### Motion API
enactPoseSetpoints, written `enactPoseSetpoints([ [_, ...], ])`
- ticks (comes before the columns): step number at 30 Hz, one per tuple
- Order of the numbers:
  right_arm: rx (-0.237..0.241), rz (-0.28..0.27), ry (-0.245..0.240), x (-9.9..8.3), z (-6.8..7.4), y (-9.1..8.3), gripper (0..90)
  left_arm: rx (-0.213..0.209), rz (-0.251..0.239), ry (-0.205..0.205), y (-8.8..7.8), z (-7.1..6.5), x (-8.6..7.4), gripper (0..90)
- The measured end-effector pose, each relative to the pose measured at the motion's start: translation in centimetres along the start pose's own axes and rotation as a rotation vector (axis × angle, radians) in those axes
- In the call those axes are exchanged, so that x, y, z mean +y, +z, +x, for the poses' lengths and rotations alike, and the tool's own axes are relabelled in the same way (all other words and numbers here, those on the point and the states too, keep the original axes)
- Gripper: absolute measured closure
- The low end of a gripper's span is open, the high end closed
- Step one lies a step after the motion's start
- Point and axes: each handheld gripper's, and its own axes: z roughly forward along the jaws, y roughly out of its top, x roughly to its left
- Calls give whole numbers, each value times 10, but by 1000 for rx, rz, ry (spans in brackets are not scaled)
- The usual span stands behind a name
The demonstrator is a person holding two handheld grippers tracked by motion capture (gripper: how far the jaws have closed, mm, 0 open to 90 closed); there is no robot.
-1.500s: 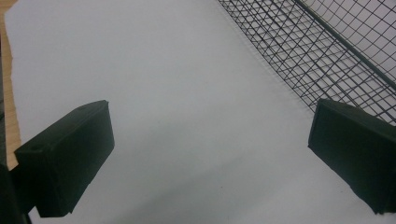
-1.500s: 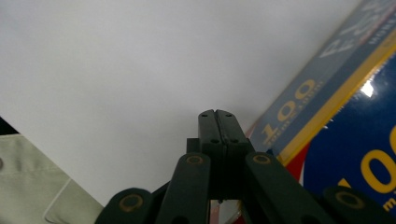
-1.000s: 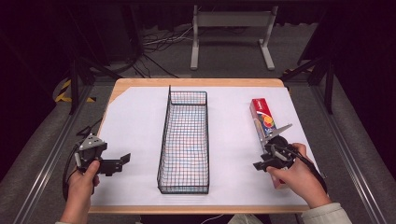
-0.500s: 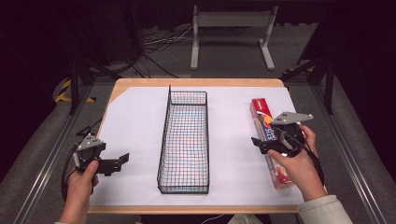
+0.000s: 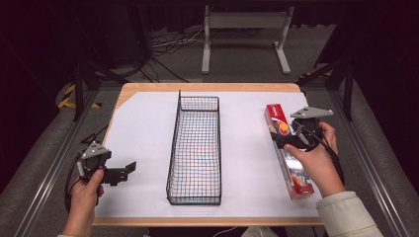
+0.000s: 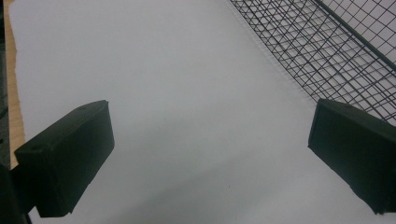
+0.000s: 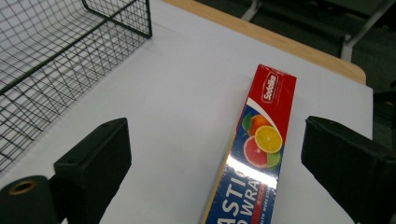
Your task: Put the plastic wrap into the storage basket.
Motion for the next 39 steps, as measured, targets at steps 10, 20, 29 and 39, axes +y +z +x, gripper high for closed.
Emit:
enactPoseSetpoints([
  [10,-16,203,100,0,-19,29,180,-2,4,0,1,0,-1,8],
  [20,-27,313,176,-13,-31,62,194,-3,11,2,2,1,-1,8],
  [29,-50,367,243,-18,-31,81,222,0,12,3,3,1,-1,8],
  [39,-68,525,311,-27,-33,100,322,5,13,7,4,2,-2,8],
])
